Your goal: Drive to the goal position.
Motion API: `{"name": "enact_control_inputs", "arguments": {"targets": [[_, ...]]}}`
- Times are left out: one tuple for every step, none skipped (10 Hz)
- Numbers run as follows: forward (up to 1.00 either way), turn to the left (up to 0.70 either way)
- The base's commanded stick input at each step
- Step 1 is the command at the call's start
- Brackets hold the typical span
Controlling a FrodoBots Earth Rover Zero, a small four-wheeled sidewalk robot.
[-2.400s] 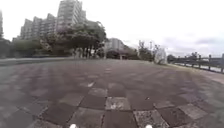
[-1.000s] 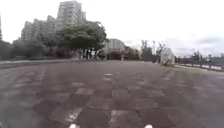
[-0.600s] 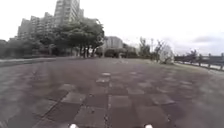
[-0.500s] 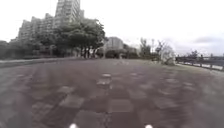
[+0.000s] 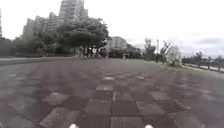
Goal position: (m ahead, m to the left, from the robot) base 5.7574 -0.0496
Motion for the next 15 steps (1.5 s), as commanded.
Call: {"name": "enact_control_inputs", "arguments": {"targets": [[0.98,-0.39],[0.98,-0.39],[0.98,-0.39],[0.98,-0.39],[0.98,-0.39],[0.98,-0.26],[0.98,-0.10],[0.98,0.00],[0.98,0.00],[0.98,0.00],[0.98,0.00],[0.98,0.00],[0.98,0.00],[0.98,0.00],[0.98,0.00]]}}
